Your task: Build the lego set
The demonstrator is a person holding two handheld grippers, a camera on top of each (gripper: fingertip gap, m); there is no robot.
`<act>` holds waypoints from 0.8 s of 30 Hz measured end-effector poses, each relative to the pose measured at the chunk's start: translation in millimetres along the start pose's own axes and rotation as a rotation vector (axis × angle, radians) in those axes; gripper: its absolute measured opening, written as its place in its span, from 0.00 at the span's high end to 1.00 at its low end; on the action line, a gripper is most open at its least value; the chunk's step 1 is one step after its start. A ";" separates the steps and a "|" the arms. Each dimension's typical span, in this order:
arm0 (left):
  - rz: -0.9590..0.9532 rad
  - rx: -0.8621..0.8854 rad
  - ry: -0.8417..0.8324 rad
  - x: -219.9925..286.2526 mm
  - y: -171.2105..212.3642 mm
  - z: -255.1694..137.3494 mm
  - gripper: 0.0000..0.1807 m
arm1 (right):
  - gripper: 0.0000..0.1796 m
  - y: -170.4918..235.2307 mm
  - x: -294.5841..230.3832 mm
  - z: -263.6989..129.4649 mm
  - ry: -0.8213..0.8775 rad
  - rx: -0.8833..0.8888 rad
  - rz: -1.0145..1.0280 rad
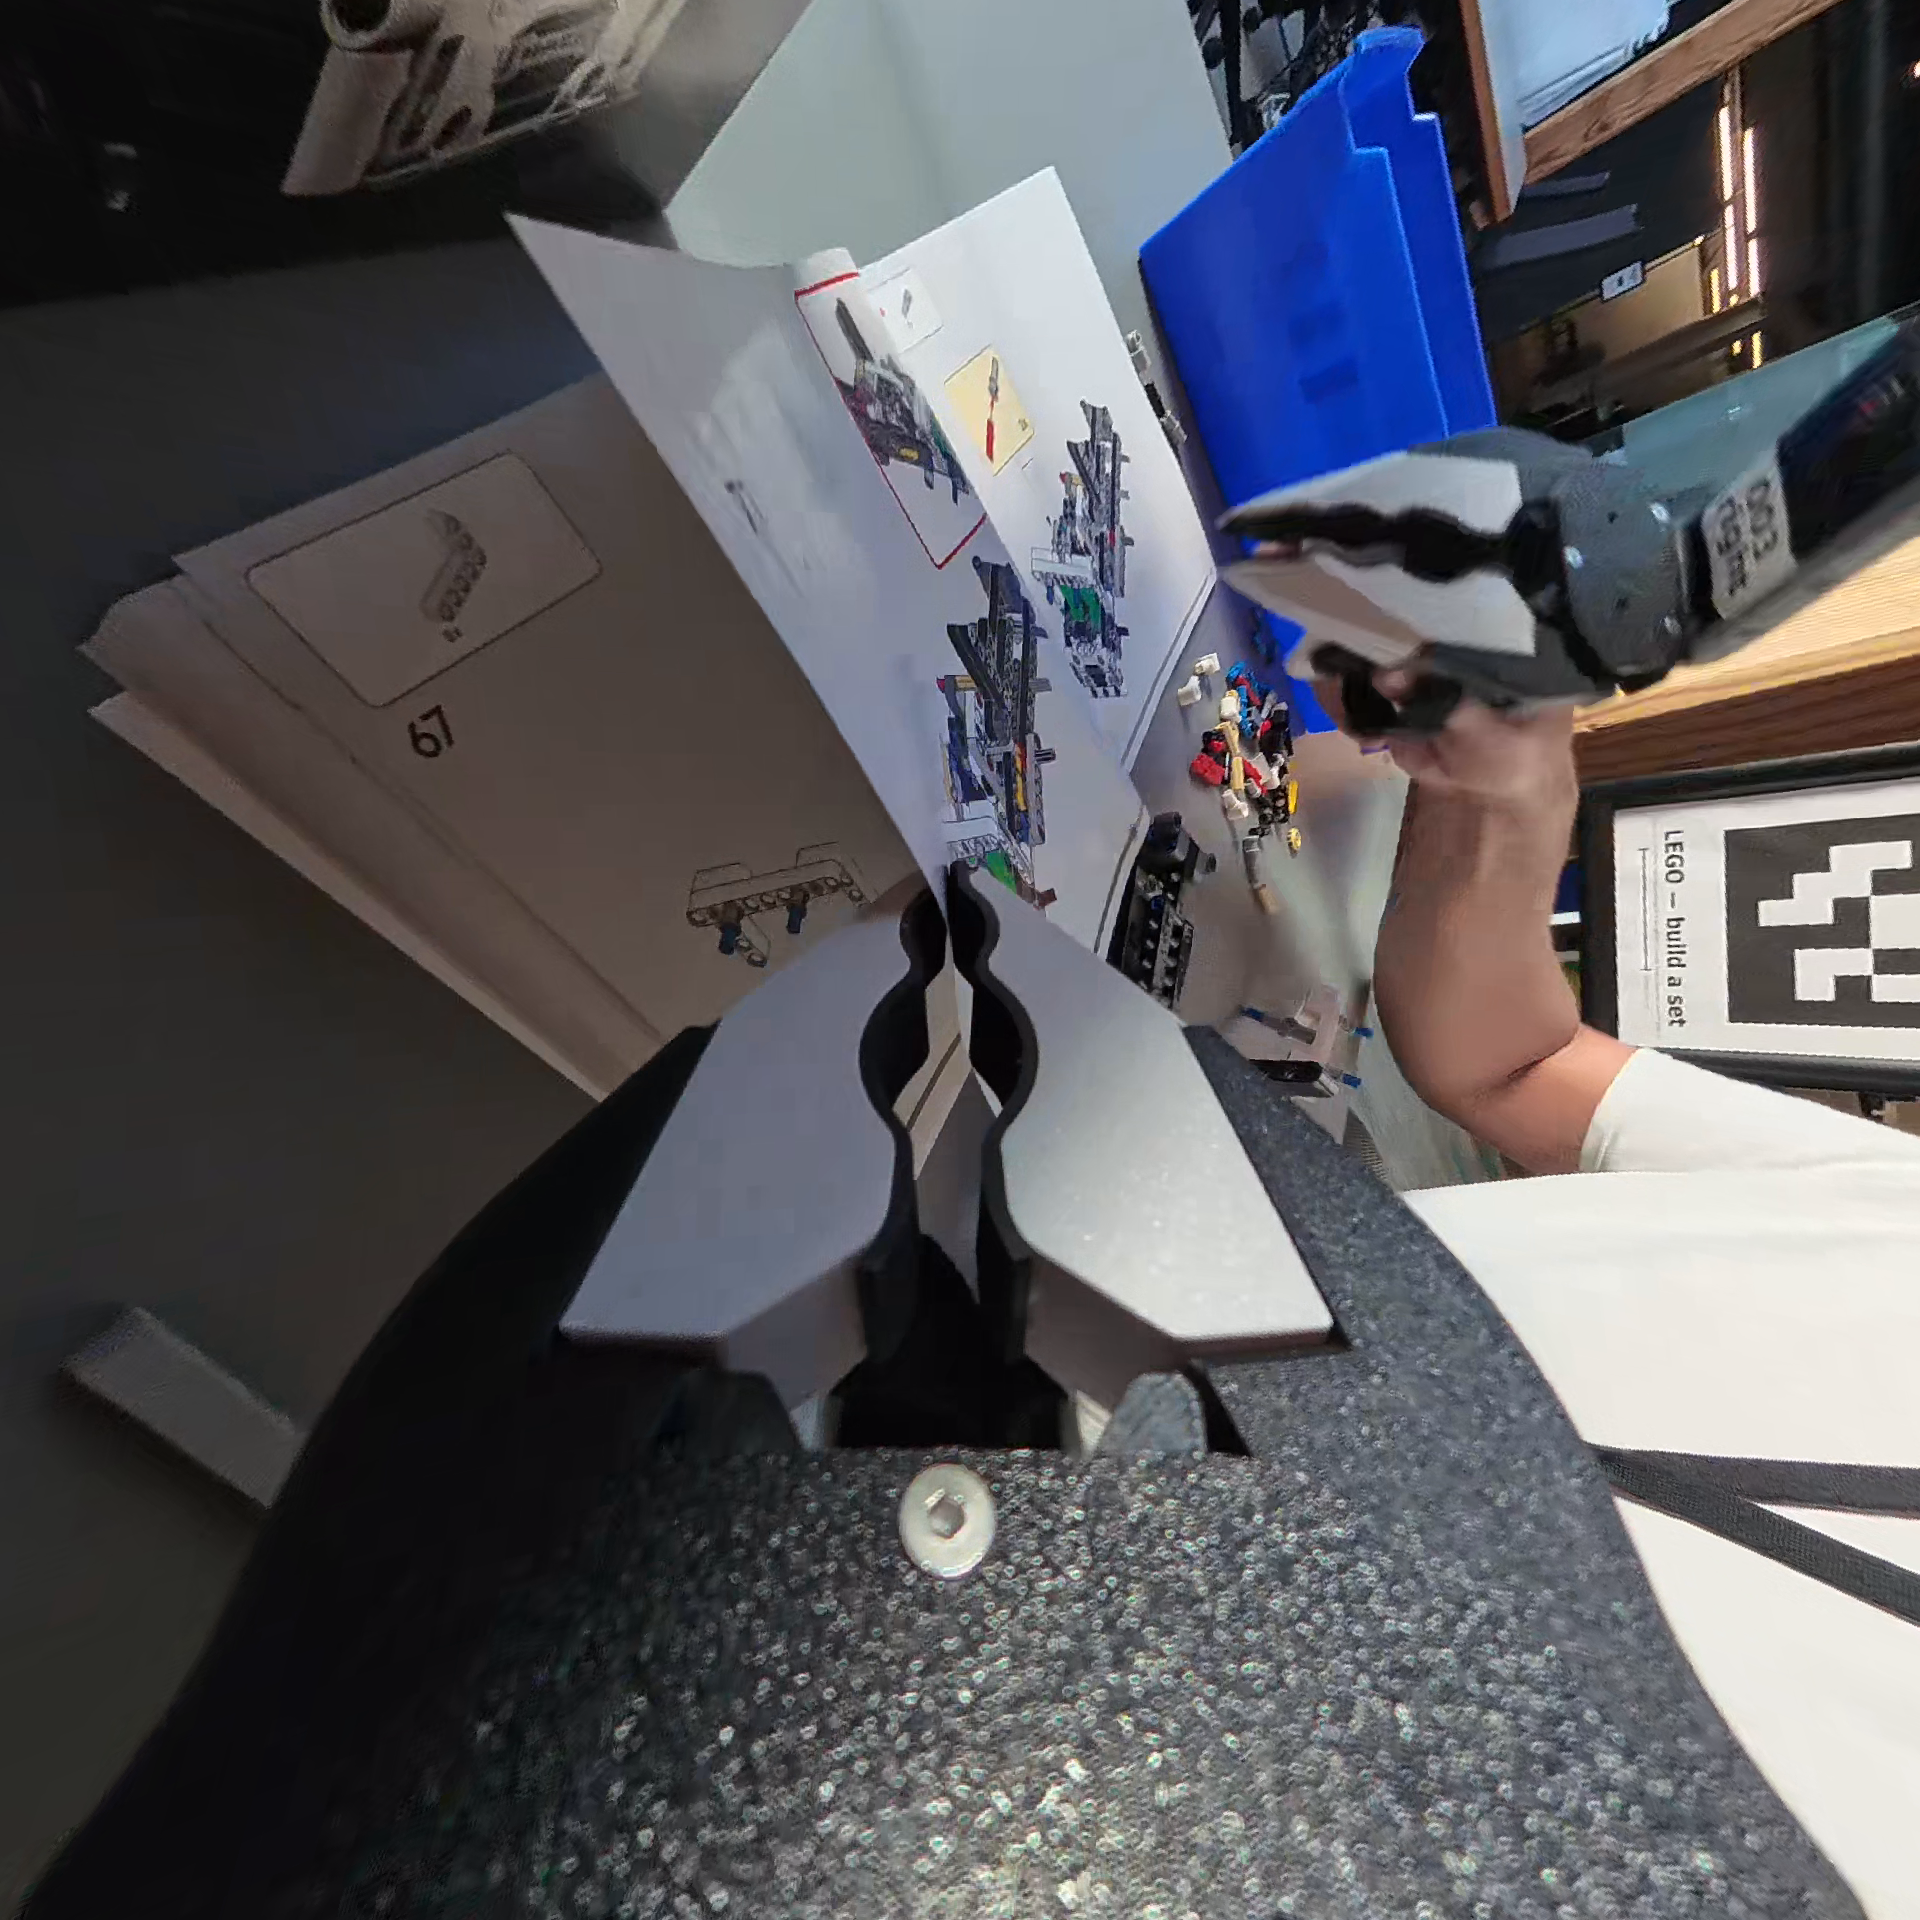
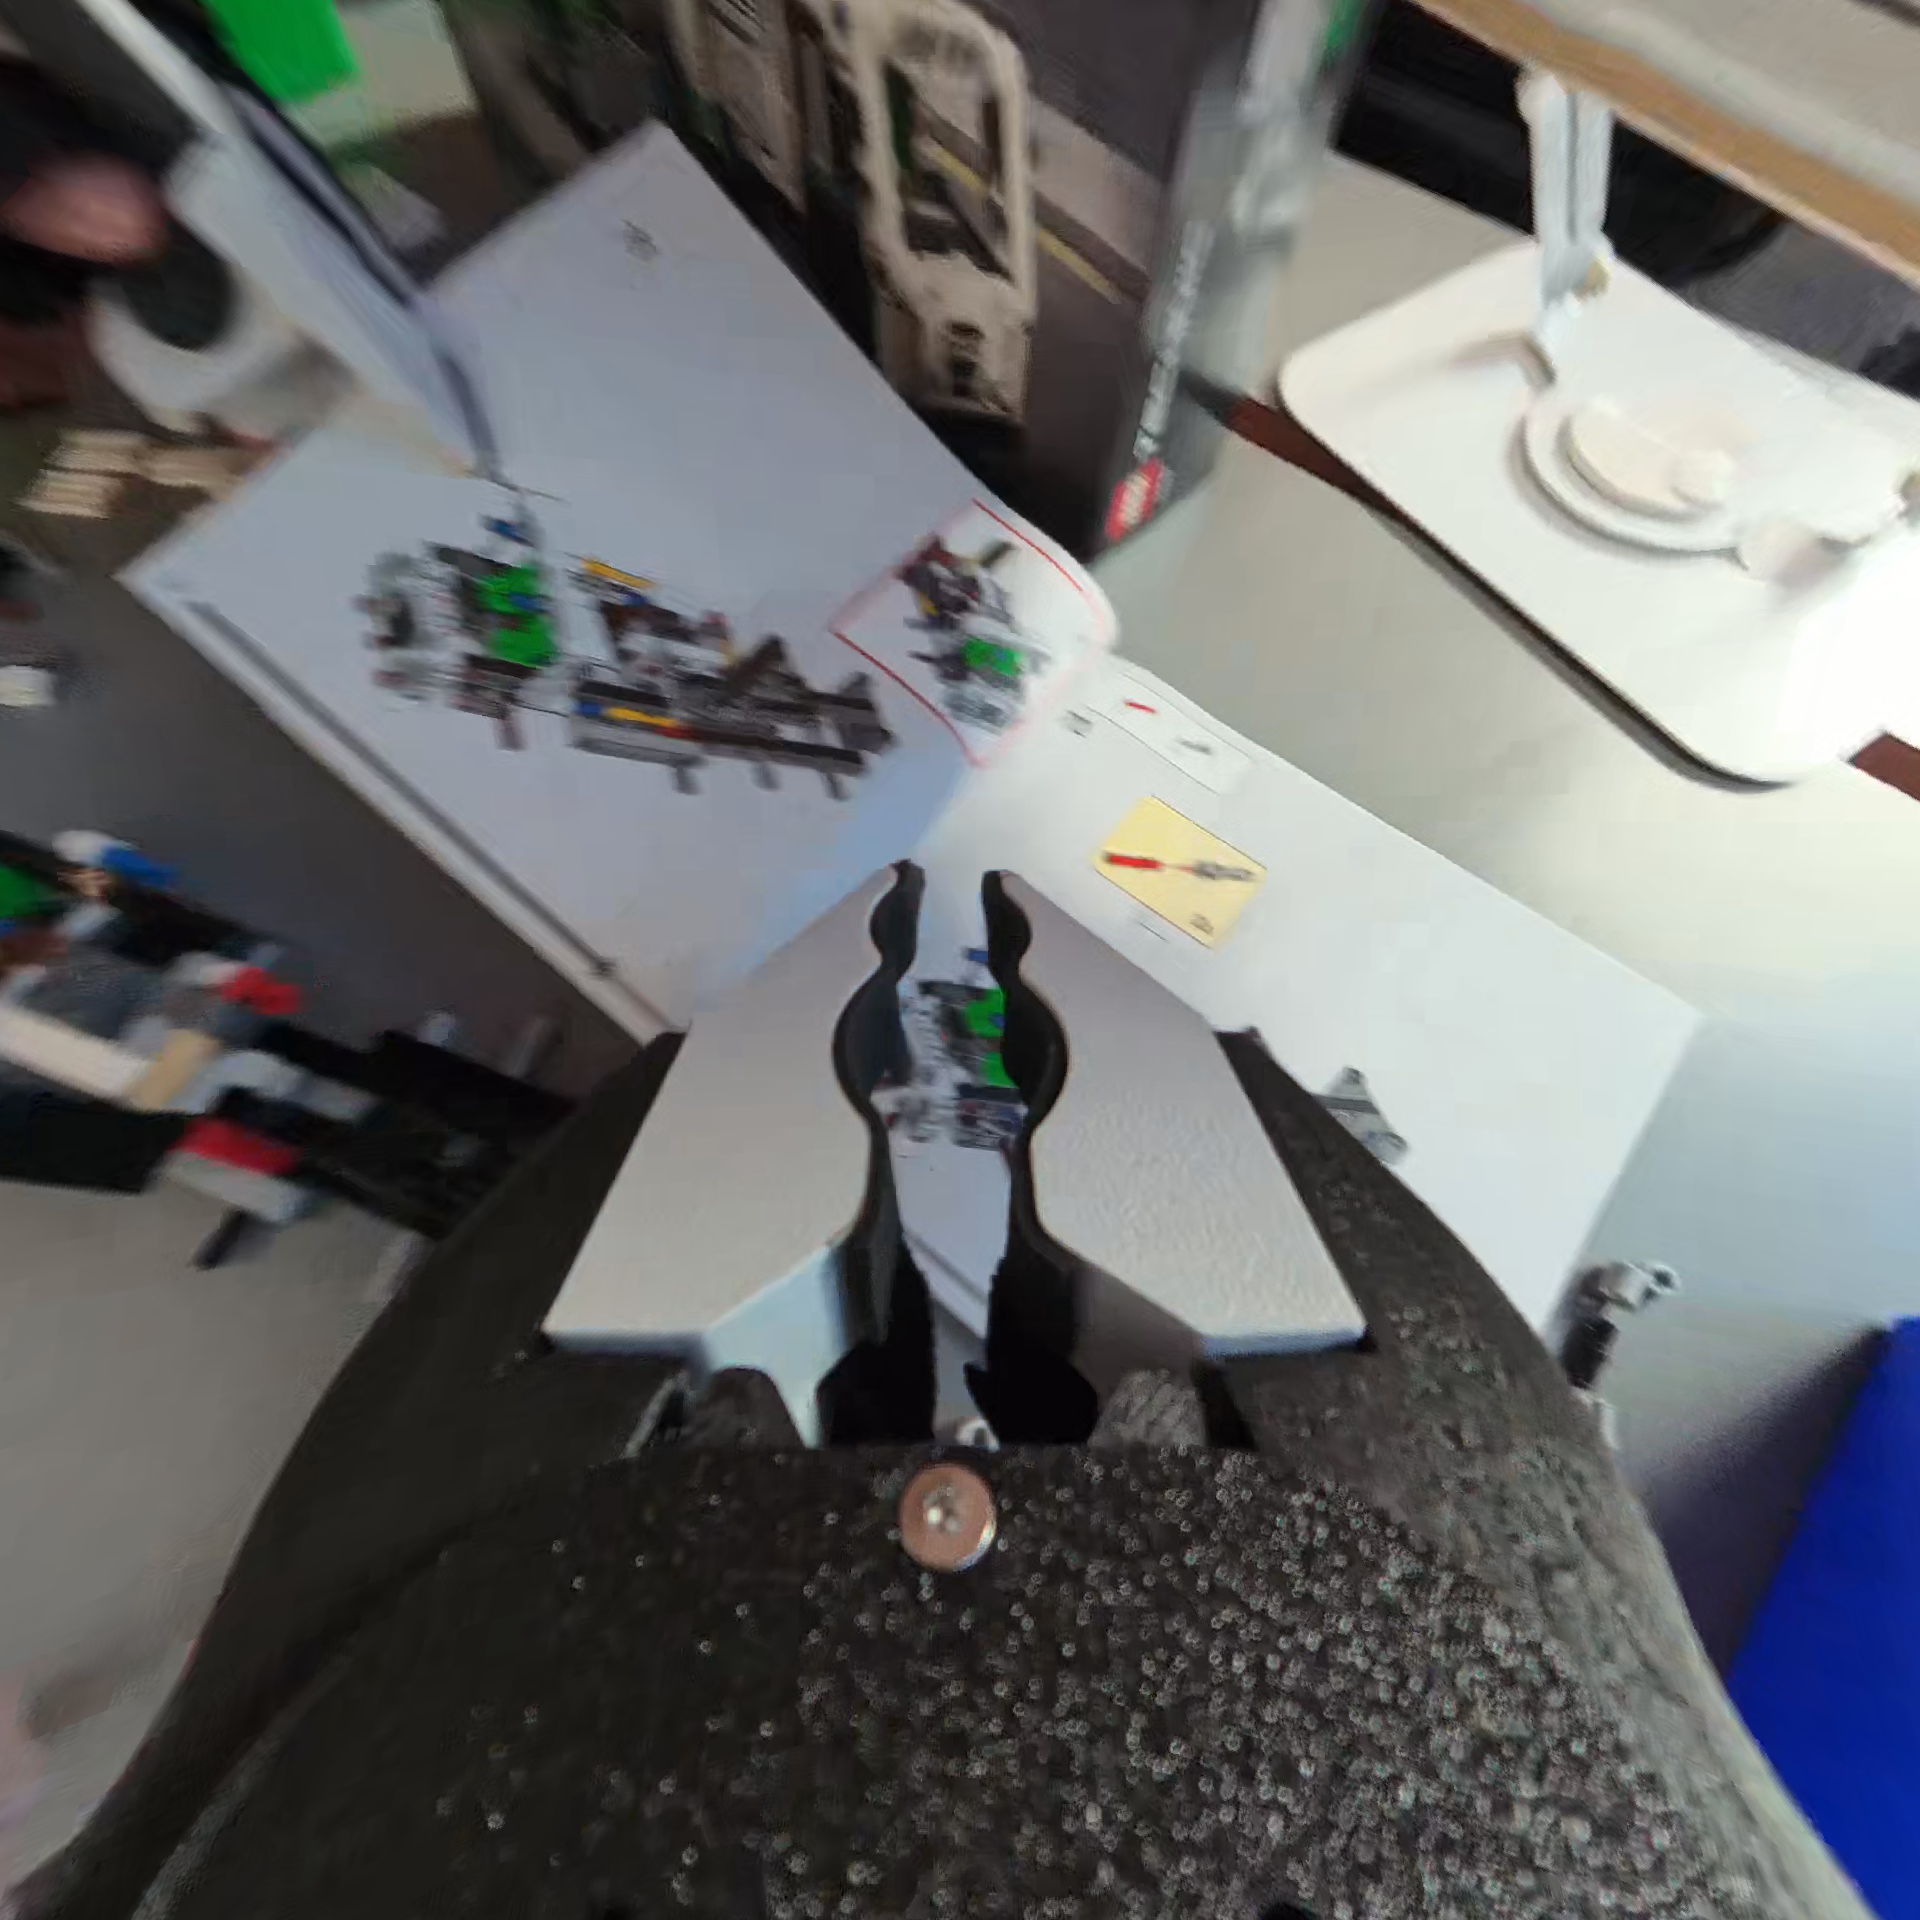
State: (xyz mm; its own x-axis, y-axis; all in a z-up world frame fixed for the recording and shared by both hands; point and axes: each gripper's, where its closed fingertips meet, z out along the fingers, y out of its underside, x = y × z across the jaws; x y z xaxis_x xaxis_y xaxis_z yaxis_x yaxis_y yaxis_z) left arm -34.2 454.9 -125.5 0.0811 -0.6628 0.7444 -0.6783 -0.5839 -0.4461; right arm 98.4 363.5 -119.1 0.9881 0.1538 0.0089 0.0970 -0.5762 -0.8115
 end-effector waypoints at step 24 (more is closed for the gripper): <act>0.053 -0.154 -0.248 -44.1 36.6 15.1 1.00 | 1.00 28.0 -52.1 53.7 -0.179 -0.220 -0.123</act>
State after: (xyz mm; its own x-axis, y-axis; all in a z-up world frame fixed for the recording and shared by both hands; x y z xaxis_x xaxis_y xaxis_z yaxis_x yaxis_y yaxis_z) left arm -51.6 455.7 -182.1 0.2058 -0.7961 0.5691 -0.7877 -0.4798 -0.3864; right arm 43.2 382.5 -173.6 0.9325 0.3606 -0.0198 0.2573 -0.7017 -0.6644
